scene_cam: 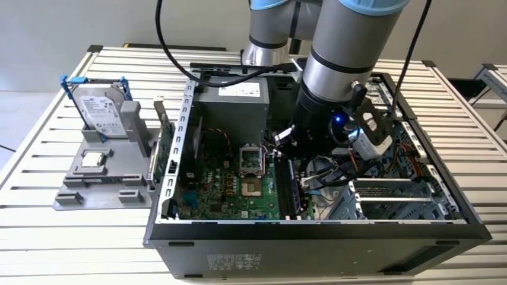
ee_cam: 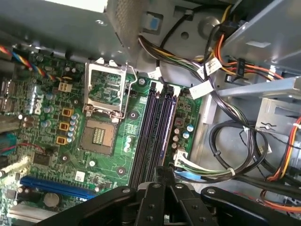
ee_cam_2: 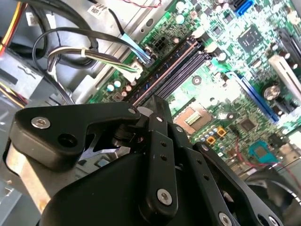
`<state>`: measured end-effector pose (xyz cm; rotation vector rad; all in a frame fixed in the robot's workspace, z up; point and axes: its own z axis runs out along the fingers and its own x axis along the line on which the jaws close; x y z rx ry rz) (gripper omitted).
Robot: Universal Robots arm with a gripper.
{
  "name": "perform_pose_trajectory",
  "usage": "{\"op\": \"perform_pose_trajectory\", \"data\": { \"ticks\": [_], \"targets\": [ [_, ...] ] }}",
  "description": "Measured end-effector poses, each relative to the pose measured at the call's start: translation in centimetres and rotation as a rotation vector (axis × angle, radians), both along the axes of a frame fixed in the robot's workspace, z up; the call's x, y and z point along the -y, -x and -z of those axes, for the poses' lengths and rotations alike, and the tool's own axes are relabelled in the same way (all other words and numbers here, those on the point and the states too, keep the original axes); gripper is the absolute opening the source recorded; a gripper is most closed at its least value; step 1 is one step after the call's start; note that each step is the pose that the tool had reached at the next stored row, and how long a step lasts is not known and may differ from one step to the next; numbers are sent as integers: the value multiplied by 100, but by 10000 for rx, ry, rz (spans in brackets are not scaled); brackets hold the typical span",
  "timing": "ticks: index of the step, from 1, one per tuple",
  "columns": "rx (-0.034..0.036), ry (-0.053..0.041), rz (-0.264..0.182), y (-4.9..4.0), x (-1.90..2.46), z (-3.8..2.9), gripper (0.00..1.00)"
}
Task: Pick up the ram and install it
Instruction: 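Insert the ram into the slot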
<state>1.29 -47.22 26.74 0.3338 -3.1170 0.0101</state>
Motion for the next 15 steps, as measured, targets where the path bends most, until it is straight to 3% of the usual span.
{"op": "perform_pose_trajectory", "data": {
  "ticks": [15],
  "targets": [
    [0,0,-2093,0,-1,0,0]
  ]
}}
